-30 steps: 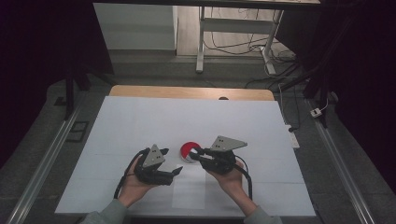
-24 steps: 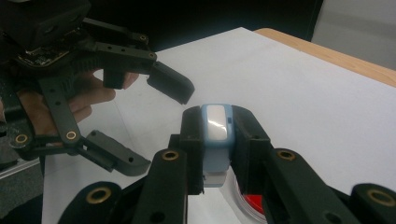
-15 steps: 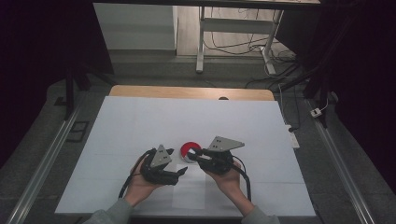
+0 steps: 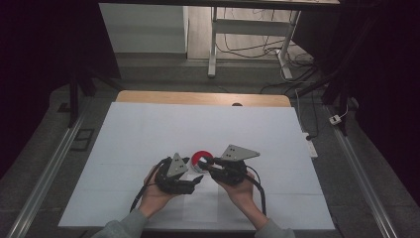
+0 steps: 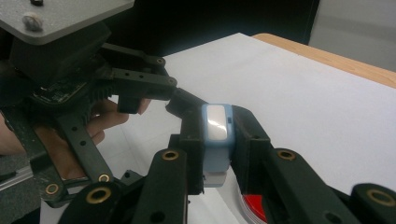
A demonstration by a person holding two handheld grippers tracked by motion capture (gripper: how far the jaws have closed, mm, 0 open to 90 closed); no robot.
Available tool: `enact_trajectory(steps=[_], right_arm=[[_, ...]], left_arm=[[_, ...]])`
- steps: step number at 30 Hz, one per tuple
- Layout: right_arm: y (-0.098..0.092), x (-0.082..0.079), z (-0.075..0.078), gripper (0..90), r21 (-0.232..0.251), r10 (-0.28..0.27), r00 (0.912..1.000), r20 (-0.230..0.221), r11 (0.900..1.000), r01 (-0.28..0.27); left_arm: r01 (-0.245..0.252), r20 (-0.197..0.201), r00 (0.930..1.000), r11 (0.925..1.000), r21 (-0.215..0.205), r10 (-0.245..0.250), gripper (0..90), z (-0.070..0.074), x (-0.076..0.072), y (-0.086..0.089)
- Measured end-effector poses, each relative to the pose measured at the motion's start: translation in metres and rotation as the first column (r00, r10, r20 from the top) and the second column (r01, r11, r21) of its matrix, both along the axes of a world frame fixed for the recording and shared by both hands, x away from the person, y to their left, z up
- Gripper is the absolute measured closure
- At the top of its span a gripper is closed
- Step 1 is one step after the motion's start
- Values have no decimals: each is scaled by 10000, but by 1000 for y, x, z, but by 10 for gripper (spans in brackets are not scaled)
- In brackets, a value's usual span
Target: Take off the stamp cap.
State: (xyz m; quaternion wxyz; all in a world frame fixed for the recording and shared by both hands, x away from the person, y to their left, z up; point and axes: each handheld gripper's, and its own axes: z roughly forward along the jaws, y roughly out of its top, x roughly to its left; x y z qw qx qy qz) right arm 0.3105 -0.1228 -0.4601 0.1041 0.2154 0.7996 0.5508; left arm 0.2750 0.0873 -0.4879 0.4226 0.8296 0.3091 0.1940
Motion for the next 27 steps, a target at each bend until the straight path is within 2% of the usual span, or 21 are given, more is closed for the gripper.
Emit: enact_trajectory(steps=[15,27], right_arm=[[-1,0,-1,748,21,-92,10000,7,10000,92],[-2,1,-1,749,65,-168,9999,-37,9998,168]], left_arm=[[-60,244,9997,10000,53,59,338,-1,3,-8],[-79,394,9992,9994,326,67,421,-3,4,-12]])
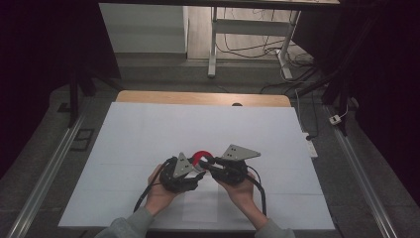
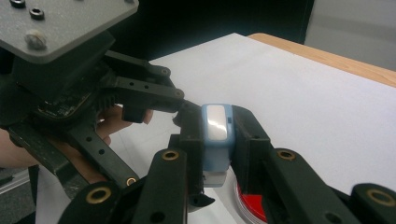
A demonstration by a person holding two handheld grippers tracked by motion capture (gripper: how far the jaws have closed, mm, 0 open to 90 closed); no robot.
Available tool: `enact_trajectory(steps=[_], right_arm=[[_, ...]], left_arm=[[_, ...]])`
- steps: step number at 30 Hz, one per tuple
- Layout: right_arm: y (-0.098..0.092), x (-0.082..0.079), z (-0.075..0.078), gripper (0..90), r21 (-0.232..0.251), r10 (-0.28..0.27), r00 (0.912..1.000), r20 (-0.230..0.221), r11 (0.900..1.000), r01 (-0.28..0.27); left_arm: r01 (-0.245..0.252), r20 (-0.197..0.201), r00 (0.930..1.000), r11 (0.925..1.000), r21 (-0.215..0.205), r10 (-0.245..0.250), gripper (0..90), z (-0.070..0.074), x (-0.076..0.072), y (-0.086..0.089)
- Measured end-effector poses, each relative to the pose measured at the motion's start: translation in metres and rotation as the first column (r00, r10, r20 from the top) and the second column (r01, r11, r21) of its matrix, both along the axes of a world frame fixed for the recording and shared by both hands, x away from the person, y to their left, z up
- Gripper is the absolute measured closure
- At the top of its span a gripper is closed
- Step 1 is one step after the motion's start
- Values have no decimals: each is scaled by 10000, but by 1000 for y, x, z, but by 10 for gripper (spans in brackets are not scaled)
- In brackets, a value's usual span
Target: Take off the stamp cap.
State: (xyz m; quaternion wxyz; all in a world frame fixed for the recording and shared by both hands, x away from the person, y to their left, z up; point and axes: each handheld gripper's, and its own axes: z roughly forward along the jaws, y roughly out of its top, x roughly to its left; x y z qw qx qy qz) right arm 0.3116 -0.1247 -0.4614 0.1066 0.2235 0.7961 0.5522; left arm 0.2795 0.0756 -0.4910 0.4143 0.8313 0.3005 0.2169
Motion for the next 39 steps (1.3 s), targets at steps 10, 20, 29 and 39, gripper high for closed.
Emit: enact_trajectory(steps=[10,20,29,39], right_arm=[[-1,0,0,749,131,-115,9999,-5,9998,115],[-1,0,-1,749,116,-142,9999,-1,9998,142],[-1,0,-3,748,152,-219,9998,-42,9996,219],[-2,0,-3,749,269,-295,9995,-87,9992,297]], left_arm=[[74,48,10000,9997,223,-75,527,-2,0,-4],[74,127,9999,9995,311,-78,605,-3,0,-5],[55,180,9998,9991,427,-62,627,-4,0,-6],[27,145,9999,9991,421,-33,629,-4,0,-6]])
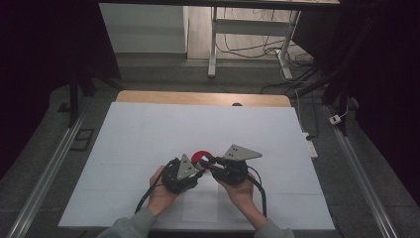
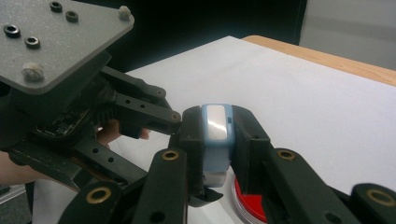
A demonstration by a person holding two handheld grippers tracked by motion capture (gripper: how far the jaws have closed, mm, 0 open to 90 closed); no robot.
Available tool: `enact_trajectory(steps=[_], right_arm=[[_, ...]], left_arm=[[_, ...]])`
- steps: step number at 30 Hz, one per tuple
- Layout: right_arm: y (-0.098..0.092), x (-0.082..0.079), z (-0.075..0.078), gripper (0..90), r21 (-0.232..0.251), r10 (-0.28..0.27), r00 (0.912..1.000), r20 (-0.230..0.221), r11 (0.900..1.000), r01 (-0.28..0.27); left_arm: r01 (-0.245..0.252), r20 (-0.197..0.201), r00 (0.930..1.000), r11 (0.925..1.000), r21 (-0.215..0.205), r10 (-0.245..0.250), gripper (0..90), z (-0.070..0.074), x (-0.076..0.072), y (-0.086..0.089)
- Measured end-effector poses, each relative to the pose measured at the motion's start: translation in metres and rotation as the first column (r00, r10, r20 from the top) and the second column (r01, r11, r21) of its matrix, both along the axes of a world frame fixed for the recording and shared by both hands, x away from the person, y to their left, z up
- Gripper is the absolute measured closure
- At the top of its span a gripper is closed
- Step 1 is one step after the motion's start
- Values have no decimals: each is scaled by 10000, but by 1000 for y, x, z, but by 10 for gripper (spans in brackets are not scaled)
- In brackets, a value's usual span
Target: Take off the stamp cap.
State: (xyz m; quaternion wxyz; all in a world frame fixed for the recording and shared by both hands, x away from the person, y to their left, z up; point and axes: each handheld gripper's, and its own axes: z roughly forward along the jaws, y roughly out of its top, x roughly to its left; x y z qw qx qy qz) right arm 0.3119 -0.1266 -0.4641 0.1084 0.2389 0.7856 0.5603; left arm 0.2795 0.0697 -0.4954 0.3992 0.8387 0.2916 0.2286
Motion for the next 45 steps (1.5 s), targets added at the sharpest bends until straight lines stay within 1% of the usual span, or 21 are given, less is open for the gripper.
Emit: enact_trajectory(steps=[9,16,19,24,26,29,33,37,45], right_arm=[[0,0,-1,749,-33,-22,10000,-9,10000,22],[1,-1,-2,749,-21,-27,10000,-26,10000,27],[2,-1,-3,749,-98,-66,10000,14,9999,66],[2,-2,-3,750,-152,-140,9999,36,9998,141],[4,-3,-4,751,-211,-218,9996,153,9995,221],[4,-4,-4,751,-166,-260,9995,205,9995,263],[5,-6,-4,752,-232,-334,9991,277,9991,341],[5,-6,-5,752,-201,-406,9987,316,9989,412],[5,-6,-4,752,-309,-391,9990,224,9987,397]], left_arm=[[93,-83,9999,9999,45,-92,644,-1,1,1],[107,-165,9998,9999,-63,-108,642,-1,2,2],[119,-166,9998,9999,77,-117,647,-2,2,2],[172,-140,9998,9997,195,-169,650,-3,2,1],[182,-117,9998,9996,216,-179,652,-3,2,1],[160,-90,9998,9995,256,-158,652,-3,1,1],[169,-73,9998,9995,259,-168,653,-4,1,1],[143,-67,9999,9997,208,-142,653,-4,1,1],[182,-124,9998,9995,272,-179,654,-5,1,0]])
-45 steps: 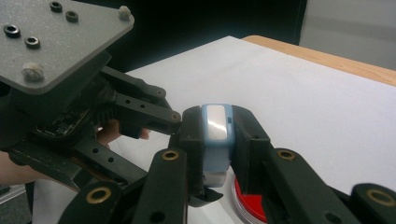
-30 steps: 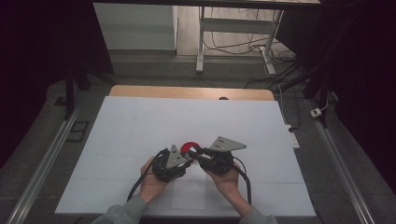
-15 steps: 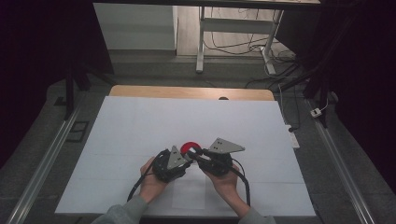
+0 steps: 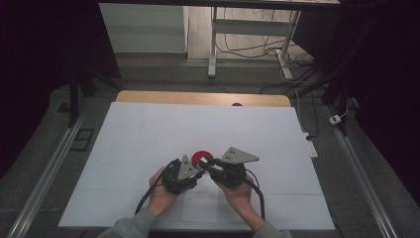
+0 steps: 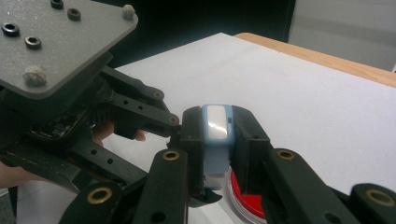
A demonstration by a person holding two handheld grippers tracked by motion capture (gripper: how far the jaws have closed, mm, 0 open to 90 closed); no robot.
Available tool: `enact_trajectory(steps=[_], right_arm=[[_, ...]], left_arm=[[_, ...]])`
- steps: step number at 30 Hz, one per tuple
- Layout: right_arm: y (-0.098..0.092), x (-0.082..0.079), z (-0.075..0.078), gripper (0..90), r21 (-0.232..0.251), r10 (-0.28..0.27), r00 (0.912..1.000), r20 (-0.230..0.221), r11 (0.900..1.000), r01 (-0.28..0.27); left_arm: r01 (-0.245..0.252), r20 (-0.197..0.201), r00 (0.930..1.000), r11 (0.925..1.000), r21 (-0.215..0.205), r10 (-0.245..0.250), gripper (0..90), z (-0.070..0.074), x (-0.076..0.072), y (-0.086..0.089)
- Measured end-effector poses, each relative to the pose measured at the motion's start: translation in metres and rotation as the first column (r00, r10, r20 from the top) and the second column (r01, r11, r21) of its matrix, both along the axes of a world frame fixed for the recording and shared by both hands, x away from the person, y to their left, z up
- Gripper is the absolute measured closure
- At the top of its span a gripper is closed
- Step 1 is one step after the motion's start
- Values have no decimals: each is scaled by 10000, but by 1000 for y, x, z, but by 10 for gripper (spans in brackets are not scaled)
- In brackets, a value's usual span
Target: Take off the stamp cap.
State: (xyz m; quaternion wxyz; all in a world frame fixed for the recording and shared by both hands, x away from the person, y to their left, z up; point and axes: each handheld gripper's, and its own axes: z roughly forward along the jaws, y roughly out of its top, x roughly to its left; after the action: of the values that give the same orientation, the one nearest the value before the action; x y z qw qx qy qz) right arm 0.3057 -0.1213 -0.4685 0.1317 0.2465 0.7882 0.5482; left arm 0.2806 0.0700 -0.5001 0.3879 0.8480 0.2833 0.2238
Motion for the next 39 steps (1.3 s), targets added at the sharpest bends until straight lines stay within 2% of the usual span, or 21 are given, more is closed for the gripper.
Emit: enact_trajectory(steps=[15,29,37,39], right_arm=[[1,-2,0,753,-29,-165,9999,21,9999,165],[1,0,0,753,-92,-165,9997,-193,9998,163],[0,-2,-1,754,75,-309,9994,-173,9995,311],[0,-2,-1,754,72,-332,9993,-144,9994,333]], left_arm=[[13,18,10000,10000,-55,-13,656,-1,0,0],[45,112,9999,9997,242,-47,657,-2,-1,-1],[101,-165,9998,9996,-267,-105,657,-2,1,1],[93,-117,9999,9998,-168,-95,657,-3,1,1]])
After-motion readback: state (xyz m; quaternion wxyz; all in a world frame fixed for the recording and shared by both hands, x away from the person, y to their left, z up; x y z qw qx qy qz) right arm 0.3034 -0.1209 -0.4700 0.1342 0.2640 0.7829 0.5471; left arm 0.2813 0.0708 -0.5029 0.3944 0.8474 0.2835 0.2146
